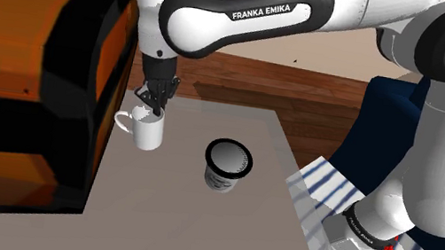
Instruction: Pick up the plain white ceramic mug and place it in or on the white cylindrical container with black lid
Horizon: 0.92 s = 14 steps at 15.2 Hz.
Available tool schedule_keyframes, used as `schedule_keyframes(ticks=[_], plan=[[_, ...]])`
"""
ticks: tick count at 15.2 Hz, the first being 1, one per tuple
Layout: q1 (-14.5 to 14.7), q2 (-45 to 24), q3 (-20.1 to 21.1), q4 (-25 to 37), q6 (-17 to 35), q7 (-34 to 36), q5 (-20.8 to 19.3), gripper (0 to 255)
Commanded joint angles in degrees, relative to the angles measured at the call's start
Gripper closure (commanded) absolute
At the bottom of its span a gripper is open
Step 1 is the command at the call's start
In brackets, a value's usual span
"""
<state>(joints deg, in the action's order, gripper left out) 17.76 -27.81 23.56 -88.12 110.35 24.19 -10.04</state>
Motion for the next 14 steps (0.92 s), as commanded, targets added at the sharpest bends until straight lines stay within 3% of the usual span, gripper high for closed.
schedule_keyframes(ticks=[1, 14], plan=[[-0.1, 0.6, 0.1, 0.7, -1.2, -0.2, 0.3, 255], [0.3, 2.2, 0.7, 8.4, -10.4, -0.7, 1.1, 255]])
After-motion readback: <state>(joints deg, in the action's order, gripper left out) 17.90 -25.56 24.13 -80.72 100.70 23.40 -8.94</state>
